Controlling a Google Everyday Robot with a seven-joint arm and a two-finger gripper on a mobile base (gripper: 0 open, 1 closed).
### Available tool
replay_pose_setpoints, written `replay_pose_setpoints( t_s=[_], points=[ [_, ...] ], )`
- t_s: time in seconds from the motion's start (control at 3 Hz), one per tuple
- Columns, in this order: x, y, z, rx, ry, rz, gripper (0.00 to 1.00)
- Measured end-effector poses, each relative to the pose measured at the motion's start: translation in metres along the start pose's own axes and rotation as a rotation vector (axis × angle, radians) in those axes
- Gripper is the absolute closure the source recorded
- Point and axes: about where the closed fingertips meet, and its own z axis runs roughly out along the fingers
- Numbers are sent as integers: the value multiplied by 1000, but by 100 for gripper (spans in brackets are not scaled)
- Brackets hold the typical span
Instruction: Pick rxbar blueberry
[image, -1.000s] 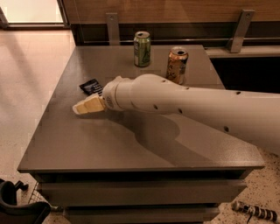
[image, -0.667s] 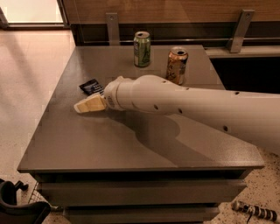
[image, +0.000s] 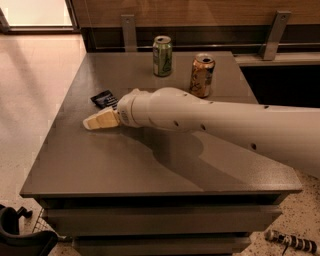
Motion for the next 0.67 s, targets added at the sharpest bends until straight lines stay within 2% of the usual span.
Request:
replay_pose_setpoints(
  t_s=[0.33,0.67],
  points=[
    [-2,2,0,-2,-2,-3,16],
    [-3,3,0,-3,-3,-5,38]
  ],
)
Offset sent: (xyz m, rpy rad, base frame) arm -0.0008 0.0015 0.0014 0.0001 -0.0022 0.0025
